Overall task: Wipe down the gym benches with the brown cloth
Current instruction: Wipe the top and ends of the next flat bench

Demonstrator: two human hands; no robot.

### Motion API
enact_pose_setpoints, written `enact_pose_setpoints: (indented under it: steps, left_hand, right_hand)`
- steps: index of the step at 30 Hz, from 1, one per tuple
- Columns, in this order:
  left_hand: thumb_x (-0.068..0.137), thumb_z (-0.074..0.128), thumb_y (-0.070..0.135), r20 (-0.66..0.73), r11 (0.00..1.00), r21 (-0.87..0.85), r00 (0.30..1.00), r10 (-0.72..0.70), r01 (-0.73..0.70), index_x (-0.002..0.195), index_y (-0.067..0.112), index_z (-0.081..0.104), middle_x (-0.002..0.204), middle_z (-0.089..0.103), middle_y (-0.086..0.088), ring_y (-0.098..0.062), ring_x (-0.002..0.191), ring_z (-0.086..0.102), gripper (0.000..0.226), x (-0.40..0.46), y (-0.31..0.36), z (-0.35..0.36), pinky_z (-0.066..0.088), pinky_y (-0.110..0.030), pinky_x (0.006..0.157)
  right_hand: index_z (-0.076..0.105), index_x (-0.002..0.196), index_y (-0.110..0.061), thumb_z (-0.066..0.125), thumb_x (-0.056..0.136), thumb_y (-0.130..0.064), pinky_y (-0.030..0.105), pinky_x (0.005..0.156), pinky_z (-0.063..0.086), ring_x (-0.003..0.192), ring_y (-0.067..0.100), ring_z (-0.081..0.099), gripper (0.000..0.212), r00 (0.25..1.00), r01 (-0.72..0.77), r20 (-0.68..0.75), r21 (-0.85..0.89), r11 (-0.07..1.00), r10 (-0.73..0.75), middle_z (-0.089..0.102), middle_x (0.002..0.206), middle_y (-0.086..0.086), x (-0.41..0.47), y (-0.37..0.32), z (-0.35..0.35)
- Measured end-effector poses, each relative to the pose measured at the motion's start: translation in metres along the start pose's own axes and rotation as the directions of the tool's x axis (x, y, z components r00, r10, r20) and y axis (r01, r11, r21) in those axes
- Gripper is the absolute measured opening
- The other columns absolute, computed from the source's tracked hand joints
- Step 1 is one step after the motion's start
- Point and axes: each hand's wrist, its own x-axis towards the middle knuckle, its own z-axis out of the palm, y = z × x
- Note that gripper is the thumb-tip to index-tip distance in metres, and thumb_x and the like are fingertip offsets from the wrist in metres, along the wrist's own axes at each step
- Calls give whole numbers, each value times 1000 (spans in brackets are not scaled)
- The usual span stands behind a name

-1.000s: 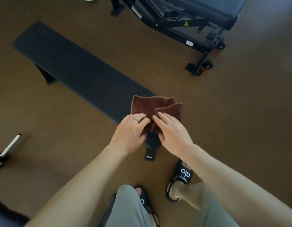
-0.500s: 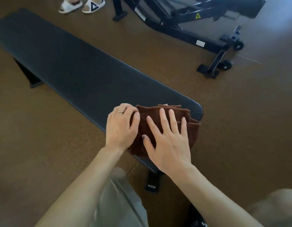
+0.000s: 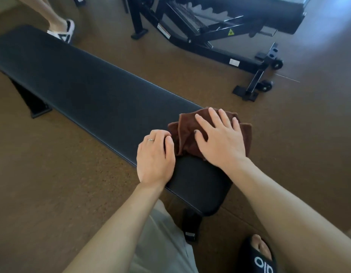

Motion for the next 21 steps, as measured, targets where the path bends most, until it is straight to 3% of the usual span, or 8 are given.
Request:
enact_pose_setpoints:
  steps: [5, 8, 12, 17, 21]
  left_hand:
    - [106, 39, 23, 1, 1000, 17, 1000, 25, -25, 98, 19, 62, 103, 64, 4, -17, 91, 58, 25, -1, -2, -2, 41, -33, 85]
    - [106, 35, 27, -8, 1000, 24, 1000, 14, -14, 99, 19, 64, 103, 65, 4, -8, 88, 51, 31, -1, -5, 0, 35, -25, 84]
    - [105, 34, 26, -7, 1000, 12, 1000, 18, -18, 97, 18, 65, 103, 65, 4, -5, 87, 47, 33, -4, -7, 2, 33, -23, 84]
    - [105, 32, 30, -14, 1000, -10, 1000, 0, 0, 98, 19, 66, 106, 67, 3, -8, 91, 56, 37, -2, -7, 3, 47, -31, 88]
    - [105, 36, 25, -32, 1000, -16, 999, 16, -17, 96, 19, 64, 104, 65, 4, -11, 90, 57, 30, -4, -7, 4, 49, -36, 86]
  right_hand:
    - [32, 160, -40, 16, 101, -59, 59, 128, 13, 160, 28, 15, 65, 998, -59, -28, 25, 998, 59, 21, 173, 2, -77, -26, 7]
    - [41, 157, -40, 20, 102, -59, 60, 127, 14, 159, 28, 20, 62, 997, -67, -38, 86, 994, 70, 29, 170, 1, -122, -38, 15]
    - [43, 154, -44, 22, 100, -60, 58, 128, 10, 159, 25, 19, 60, 997, -54, -50, 88, 995, 59, 29, 170, -3, -93, -16, 15]
    - [32, 159, -44, 31, 107, -53, 67, 125, 10, 161, 29, 7, 53, 963, -262, -27, 118, 958, 267, 17, 174, 0, -22, 3, 2]
    - [26, 161, -45, 31, 106, -53, 67, 121, 27, 161, 28, -6, 56, 923, -364, -29, 261, 894, 384, 5, 175, -2, -73, -25, 13]
